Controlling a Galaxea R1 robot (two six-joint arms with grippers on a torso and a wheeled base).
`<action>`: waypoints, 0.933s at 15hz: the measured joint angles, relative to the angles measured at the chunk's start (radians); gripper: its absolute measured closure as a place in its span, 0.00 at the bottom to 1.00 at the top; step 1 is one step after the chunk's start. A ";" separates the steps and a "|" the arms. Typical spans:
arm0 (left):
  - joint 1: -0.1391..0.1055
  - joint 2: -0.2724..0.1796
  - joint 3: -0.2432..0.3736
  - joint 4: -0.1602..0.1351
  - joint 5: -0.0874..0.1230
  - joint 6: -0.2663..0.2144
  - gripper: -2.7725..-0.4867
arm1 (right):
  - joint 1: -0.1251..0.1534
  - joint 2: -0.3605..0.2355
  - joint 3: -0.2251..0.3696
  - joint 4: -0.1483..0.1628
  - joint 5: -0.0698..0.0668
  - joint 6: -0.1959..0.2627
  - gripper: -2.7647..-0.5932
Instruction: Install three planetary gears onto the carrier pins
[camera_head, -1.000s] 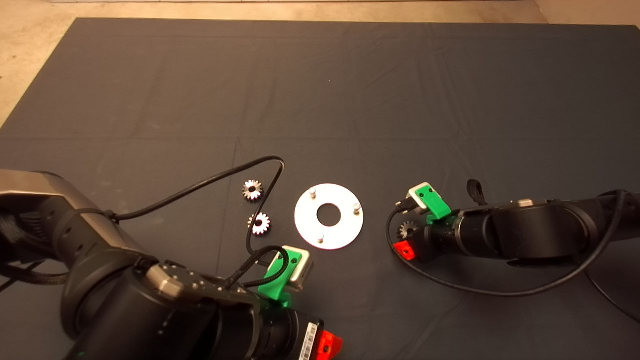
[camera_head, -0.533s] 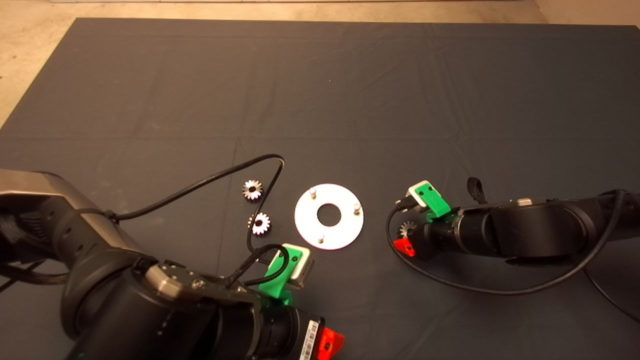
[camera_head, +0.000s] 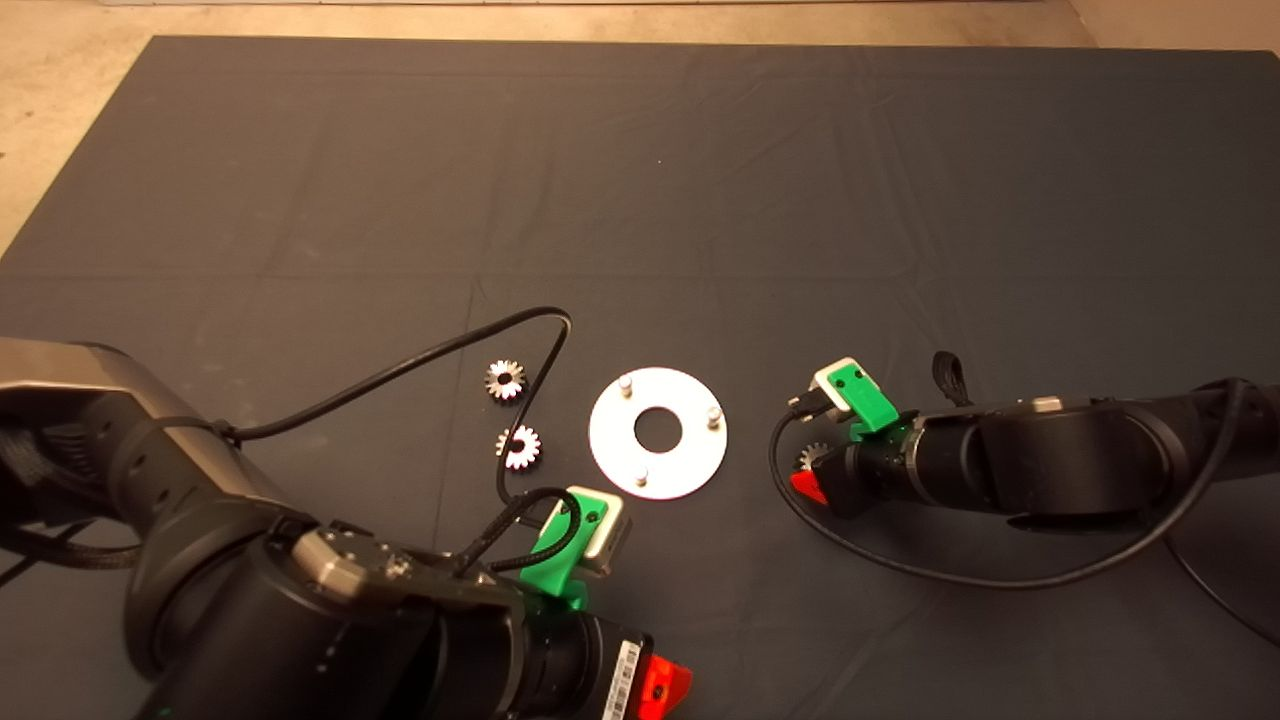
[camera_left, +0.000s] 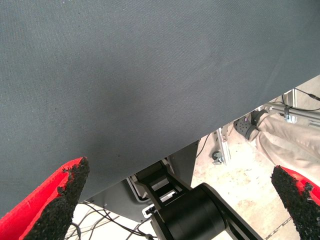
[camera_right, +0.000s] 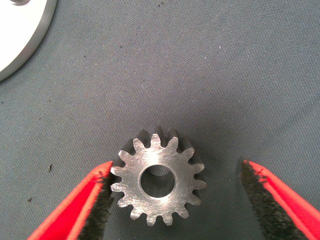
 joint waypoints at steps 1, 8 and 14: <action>0.000 0.000 0.000 0.001 0.000 0.000 0.06 | 0.000 0.000 0.000 0.000 0.001 0.000 0.47; 0.000 0.000 0.000 0.011 0.000 0.000 0.06 | 0.000 0.008 -0.001 -0.003 0.005 0.000 0.64; 0.000 0.000 0.000 0.018 0.000 0.000 0.06 | -0.003 0.011 -0.003 -0.007 0.006 0.000 0.74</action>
